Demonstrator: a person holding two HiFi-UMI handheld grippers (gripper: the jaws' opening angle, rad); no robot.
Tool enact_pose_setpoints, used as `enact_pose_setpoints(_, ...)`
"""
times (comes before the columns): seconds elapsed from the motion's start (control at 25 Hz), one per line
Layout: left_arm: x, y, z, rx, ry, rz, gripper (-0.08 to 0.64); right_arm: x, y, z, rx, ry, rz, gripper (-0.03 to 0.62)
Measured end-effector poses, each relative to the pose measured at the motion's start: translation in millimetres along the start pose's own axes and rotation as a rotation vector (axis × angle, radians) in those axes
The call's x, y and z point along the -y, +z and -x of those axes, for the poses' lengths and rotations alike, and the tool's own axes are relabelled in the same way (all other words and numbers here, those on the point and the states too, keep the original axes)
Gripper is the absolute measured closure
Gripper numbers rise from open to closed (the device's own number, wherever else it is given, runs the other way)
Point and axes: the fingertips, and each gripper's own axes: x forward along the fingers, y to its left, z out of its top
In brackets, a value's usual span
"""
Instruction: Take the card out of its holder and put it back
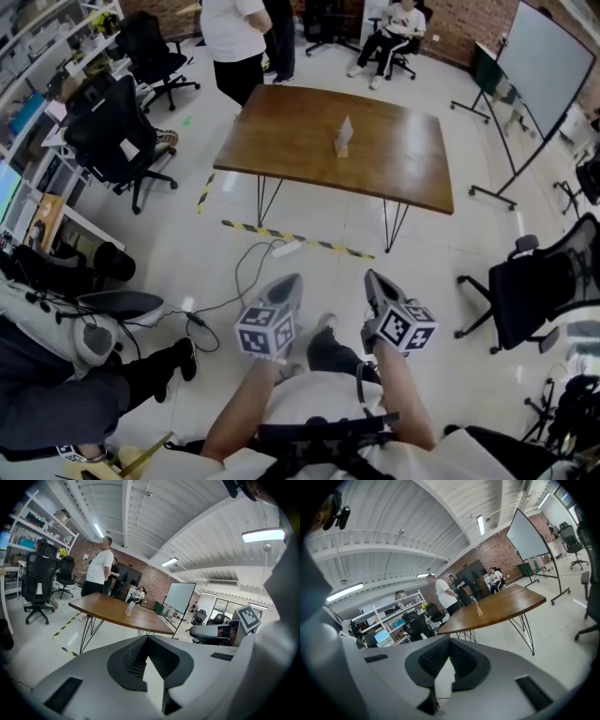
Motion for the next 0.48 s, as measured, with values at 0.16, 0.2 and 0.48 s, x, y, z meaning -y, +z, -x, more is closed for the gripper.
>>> enact_pose_setpoints(0.16, -8, 28, -30, 0.021, 0.011, -0.009, 0.568, 10, 32, -31, 0.014, 0.020, 0.015, 0.586)
enact_pose_setpoints(0.2, -9, 35, -38, 0.026, 0.014, -0.011, 0.568, 12, 40, -38, 0.016, 0.025, 0.018, 0.586)
enact_pose_setpoints(0.48, -13, 69, -87, 0.037, 0.029, -0.030, 0.568, 38, 79, -78, 0.019, 0.048, 0.013, 0.586)
